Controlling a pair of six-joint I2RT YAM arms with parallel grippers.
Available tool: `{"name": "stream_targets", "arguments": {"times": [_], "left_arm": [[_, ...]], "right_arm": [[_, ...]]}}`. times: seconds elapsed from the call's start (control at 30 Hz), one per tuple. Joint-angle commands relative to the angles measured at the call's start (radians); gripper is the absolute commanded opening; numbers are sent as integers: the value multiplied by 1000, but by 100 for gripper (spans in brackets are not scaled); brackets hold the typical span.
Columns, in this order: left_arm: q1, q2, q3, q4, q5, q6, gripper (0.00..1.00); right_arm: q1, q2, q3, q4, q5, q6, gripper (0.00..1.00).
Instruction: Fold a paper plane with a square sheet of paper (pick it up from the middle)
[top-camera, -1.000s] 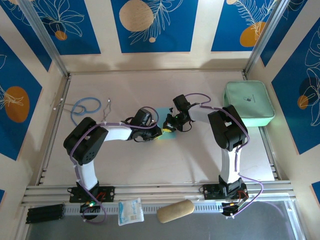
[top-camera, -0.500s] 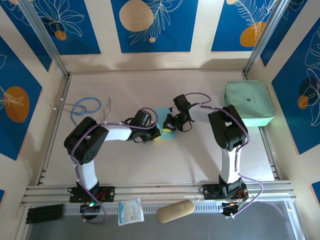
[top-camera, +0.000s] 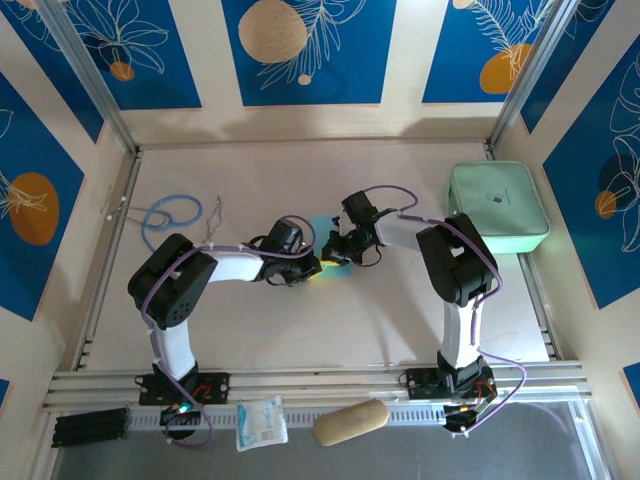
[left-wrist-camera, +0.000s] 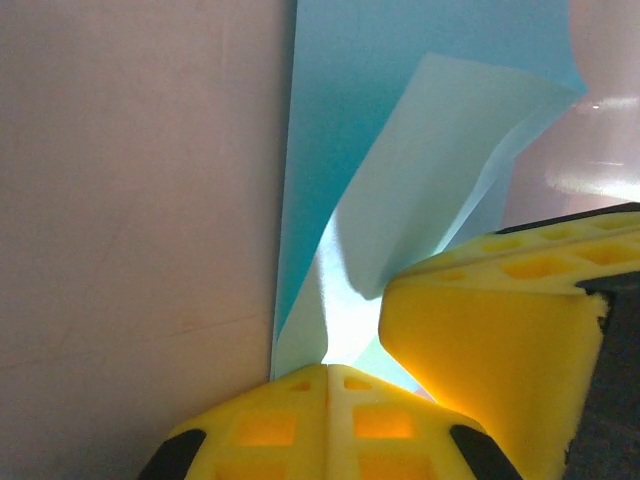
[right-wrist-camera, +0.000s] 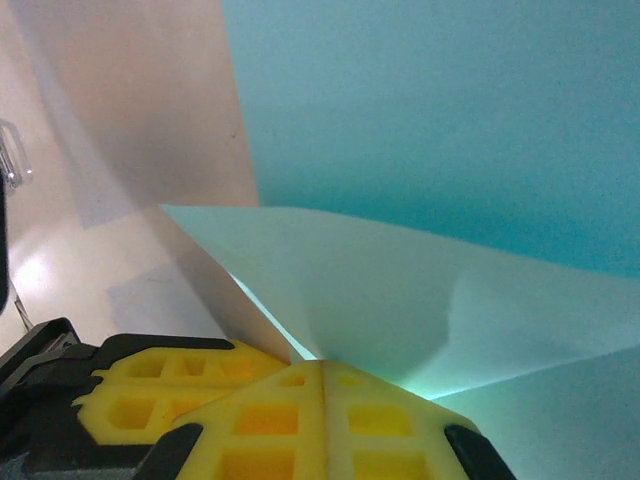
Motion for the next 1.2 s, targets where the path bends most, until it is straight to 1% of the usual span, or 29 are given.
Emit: {"name": "stream_targets", "arguments": {"times": [0.0,0.13,0.27,0.43,0.6,0.87,1.03,1.17], "left_arm": [[9,32,-25,-98,-18,-12,0],[9,27,-27,-116,-23,-18,0],[9,23,-30,-125,-23,-21,0],[8,29,-24,-179,-34,-17,0],[9,36,-19,-217,-33,-9,0],[9,41,-6,-228,-22,6,0],[9,39,25,-218,5,23,0],[9,8,87,-205,34,51,0]], "right_arm": [[3,28,-12,-9,-6,-16,2],[-13,44,-11,-3,24,-31,1],[-35,65,-11,18,27,-49,2],[-58,79,5,23,58,-80,1],[-117,94,41,31,48,-77,2],[-206,129,98,34,34,-53,2],[-229,97,139,14,35,-58,2],[-227,5,110,23,27,-43,3]]}}
